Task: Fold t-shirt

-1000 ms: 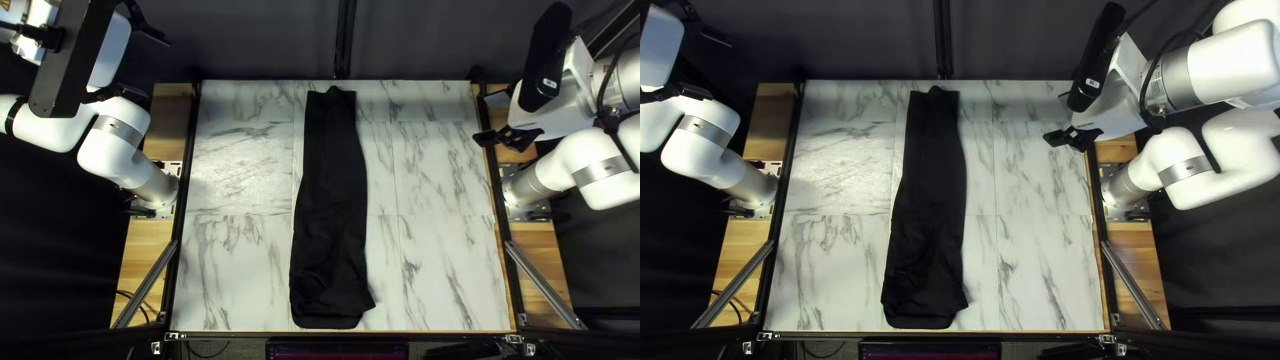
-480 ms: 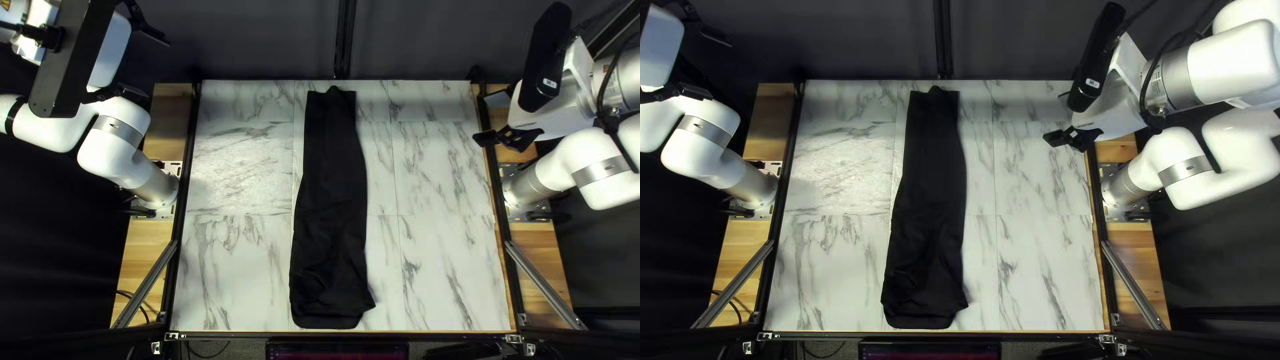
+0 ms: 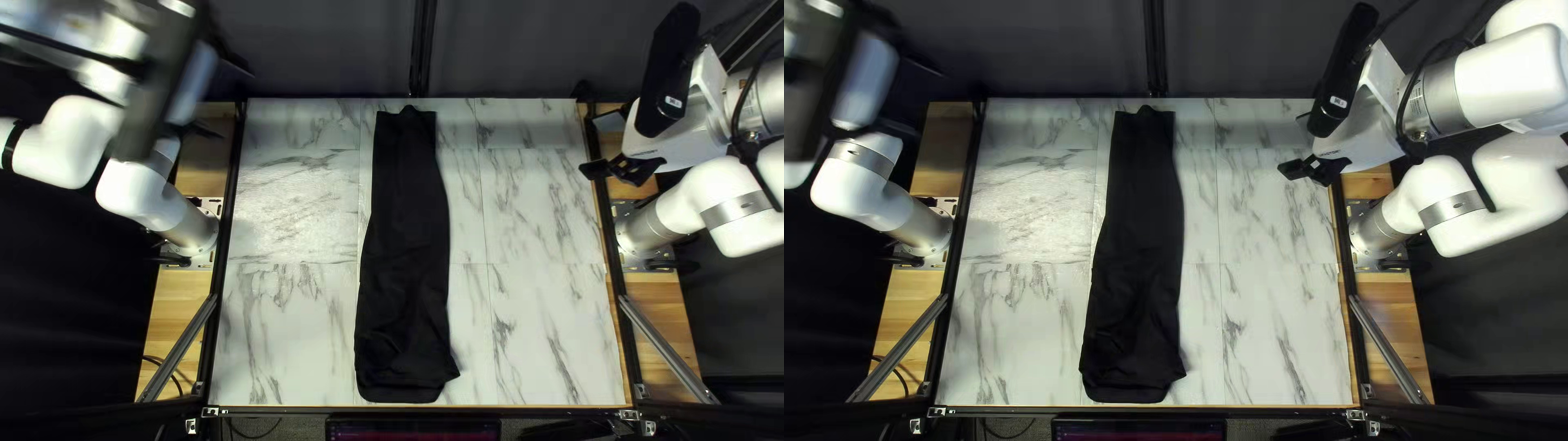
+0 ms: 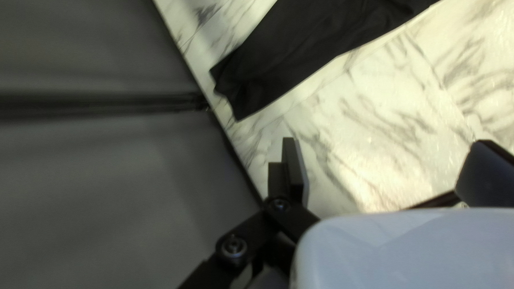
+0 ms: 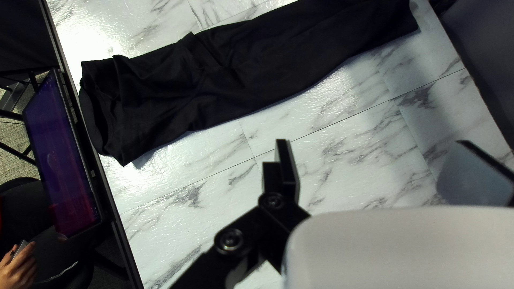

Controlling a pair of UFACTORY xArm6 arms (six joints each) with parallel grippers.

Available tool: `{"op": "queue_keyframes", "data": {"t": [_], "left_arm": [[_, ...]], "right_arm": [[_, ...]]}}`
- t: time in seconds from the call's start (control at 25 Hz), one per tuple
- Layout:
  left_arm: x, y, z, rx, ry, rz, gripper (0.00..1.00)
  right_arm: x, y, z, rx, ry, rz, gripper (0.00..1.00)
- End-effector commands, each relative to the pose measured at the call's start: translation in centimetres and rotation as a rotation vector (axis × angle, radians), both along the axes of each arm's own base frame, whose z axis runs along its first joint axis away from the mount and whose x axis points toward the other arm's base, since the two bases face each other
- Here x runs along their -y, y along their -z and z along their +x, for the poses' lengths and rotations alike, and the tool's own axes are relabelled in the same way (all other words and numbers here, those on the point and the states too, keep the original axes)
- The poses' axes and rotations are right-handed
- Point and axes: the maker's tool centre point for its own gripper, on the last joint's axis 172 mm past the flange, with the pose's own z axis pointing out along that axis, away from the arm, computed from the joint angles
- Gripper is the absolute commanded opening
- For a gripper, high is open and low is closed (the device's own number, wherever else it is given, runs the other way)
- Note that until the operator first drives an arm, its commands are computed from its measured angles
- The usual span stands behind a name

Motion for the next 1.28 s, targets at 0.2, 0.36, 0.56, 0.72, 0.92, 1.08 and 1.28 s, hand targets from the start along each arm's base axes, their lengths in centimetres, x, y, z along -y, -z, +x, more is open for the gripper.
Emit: {"op": "queue_keyframes", "data": {"t": [0.2, 0.36, 0.56, 0.72, 0.92, 1.08, 1.28], "left_arm": [[8.0, 14.4, 5.2, -0.106, -0.13, -0.01, 1.0], [8.8, 16.9, 4.3, -0.179, -0.186, 0.009, 1.0], [8.8, 16.9, 4.3, -0.179, -0.186, 0.009, 1.0], [10.8, 17.3, 5.6, -0.178, -0.172, 0.001, 1.0], [16.1, 20.7, 5.3, -0.173, -0.28, -0.002, 1.0], [20.2, 23.4, 6.0, -0.123, -0.455, -0.001, 1.0], [23.1, 25.4, 7.6, -0.076, -0.55, -0.033, 1.0]], "right_arm": [[0.0, 0.0, 0.0, 0.0, 0.0, 0.0, 1.0], [0.0, 0.0, 0.0, 0.0, 0.0, 0.0, 1.0], [0.0, 0.0, 0.0, 0.0, 0.0, 0.0, 1.0], [0.0, 0.0, 0.0, 0.0, 0.0, 0.0, 1.0], [0.0, 0.0, 0.0, 0.0, 0.0, 0.0, 1.0], [0.0, 0.0, 0.0, 0.0, 0.0, 0.0, 1.0], [0.0, 0.0, 0.0, 0.0, 0.0, 0.0, 1.0]]}}
